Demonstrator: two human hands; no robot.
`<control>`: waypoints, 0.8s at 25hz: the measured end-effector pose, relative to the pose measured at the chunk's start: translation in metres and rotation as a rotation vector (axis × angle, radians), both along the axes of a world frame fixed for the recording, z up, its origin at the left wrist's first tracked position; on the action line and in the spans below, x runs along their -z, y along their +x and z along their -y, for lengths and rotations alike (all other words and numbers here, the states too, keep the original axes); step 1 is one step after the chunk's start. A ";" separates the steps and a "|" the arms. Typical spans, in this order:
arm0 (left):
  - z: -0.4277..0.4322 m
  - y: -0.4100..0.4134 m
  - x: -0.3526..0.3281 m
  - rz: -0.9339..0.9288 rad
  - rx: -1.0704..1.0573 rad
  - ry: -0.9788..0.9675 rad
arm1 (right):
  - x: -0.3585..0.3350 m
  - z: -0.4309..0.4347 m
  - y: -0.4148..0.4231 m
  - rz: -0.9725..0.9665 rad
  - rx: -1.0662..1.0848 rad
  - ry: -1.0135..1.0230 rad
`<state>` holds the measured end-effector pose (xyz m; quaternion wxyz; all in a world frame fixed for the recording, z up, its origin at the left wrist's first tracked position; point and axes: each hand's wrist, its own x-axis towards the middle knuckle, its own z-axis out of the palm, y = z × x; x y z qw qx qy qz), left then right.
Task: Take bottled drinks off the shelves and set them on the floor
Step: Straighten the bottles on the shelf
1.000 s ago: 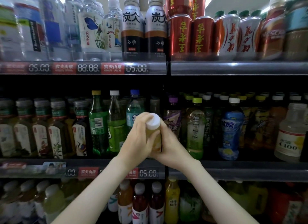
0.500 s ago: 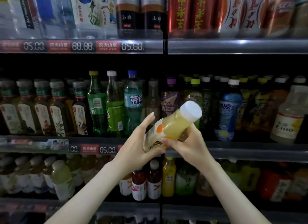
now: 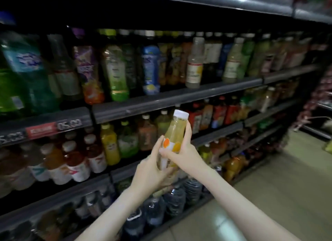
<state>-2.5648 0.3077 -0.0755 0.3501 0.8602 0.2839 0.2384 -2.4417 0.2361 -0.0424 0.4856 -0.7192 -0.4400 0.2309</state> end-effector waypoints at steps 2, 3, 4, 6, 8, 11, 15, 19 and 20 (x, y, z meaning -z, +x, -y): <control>0.025 0.035 0.011 -0.070 0.052 0.031 | 0.004 0.030 0.030 -0.041 0.079 -0.048; 0.035 0.053 0.013 -0.093 0.088 0.027 | 0.006 0.044 0.048 -0.063 0.103 -0.050; 0.047 0.073 0.014 -0.102 0.136 0.004 | 0.007 0.059 0.068 -0.074 0.127 -0.039; 0.066 0.116 0.014 -0.089 0.217 -0.063 | 0.012 0.084 0.111 -0.069 0.170 -0.038; 0.084 0.167 0.018 -0.076 0.240 -0.094 | 0.016 0.107 0.160 -0.095 0.202 -0.029; 0.117 0.267 0.022 -0.066 0.240 -0.098 | 0.019 0.143 0.254 -0.095 0.241 -0.019; 0.159 0.395 0.025 -0.089 0.253 -0.105 | 0.021 0.189 0.383 -0.219 0.310 -0.086; 0.175 0.494 0.030 -0.161 0.314 -0.116 | 0.036 0.214 0.488 -0.336 0.331 -0.067; 0.175 0.519 0.032 -0.172 0.327 -0.113 | 0.040 0.215 0.511 -0.360 0.340 -0.059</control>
